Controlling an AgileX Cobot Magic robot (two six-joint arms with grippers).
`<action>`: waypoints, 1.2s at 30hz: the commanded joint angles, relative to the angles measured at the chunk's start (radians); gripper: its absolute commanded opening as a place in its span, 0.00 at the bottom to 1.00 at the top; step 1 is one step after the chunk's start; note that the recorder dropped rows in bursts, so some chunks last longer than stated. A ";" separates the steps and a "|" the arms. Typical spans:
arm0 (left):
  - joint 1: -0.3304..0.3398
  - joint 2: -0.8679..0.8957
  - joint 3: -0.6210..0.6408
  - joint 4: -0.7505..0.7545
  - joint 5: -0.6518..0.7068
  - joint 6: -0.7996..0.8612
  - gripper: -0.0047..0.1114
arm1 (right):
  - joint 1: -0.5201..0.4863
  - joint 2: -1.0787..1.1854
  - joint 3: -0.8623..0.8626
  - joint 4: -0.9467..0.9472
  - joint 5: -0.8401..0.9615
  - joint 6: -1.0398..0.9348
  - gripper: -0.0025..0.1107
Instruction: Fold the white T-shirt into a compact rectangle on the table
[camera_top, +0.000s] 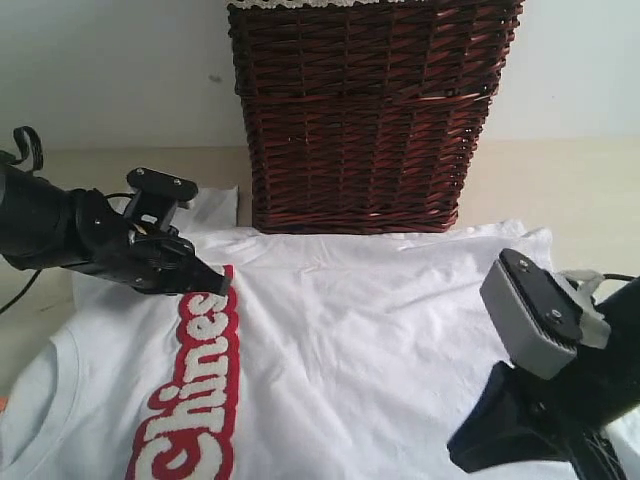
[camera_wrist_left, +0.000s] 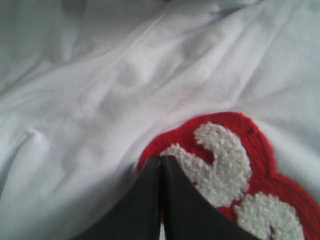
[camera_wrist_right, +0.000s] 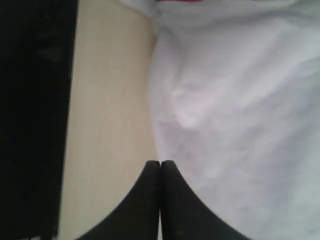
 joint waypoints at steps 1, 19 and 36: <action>0.009 -0.001 0.007 0.006 0.065 -0.005 0.11 | -0.003 -0.013 0.002 -0.263 0.124 0.151 0.02; 0.009 -0.202 -0.002 0.006 0.302 0.012 0.26 | -0.003 -0.013 0.002 -0.531 -0.086 0.285 0.41; 0.009 -0.024 -0.002 0.013 0.250 0.030 0.26 | -0.003 0.069 0.002 -0.527 -0.028 0.285 0.42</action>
